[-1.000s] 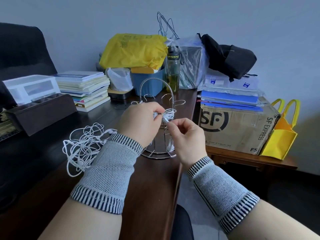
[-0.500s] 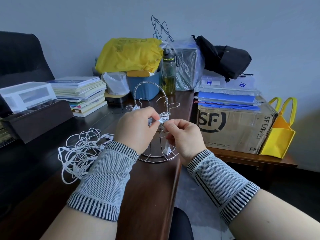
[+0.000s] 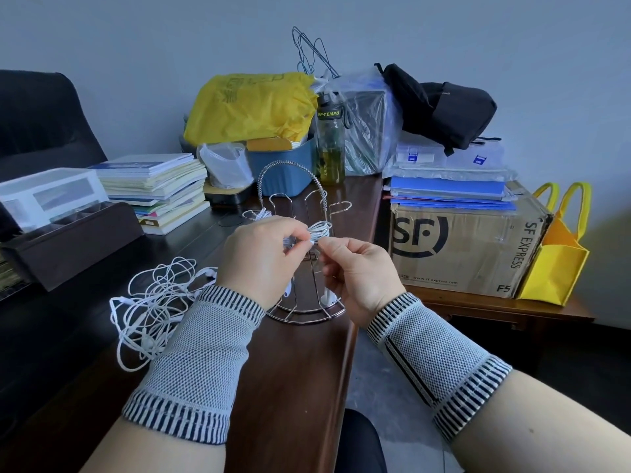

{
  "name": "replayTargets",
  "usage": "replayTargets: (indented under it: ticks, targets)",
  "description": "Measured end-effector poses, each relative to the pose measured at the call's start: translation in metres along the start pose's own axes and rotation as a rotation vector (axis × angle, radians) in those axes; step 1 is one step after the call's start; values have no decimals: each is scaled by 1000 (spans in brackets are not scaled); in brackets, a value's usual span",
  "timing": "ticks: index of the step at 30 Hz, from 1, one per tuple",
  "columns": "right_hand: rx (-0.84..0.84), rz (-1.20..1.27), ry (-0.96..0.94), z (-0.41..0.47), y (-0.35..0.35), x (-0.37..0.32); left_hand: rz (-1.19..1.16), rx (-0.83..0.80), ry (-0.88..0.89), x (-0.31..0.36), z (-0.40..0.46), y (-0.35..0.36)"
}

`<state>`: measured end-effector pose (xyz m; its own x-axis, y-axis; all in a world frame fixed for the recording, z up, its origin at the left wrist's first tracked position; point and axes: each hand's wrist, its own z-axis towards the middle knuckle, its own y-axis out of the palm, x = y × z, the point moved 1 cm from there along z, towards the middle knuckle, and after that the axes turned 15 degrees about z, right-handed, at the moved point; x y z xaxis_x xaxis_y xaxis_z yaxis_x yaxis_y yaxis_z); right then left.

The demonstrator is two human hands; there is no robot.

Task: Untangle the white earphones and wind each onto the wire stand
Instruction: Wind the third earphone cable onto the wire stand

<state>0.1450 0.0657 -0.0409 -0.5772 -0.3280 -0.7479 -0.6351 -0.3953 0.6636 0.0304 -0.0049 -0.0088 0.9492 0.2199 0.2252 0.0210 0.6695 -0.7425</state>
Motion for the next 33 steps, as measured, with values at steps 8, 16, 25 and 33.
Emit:
replayTargets:
  ticks: [8, 16, 25, 33]
  targets:
    - [26, 11, -27, 2, 3, 2, -47, -18, -27, -1, 0, 2]
    - [129, -11, -66, 3, 5, -2, -37, 35, -27, 2, 0, 5]
    - [232, -113, 1, 7, 15, -13, -6, 35, -31, 5, 2, 6]
    - [248, -21, 164, 10, 19, -18, 19, 43, -19, 7, 1, 3]
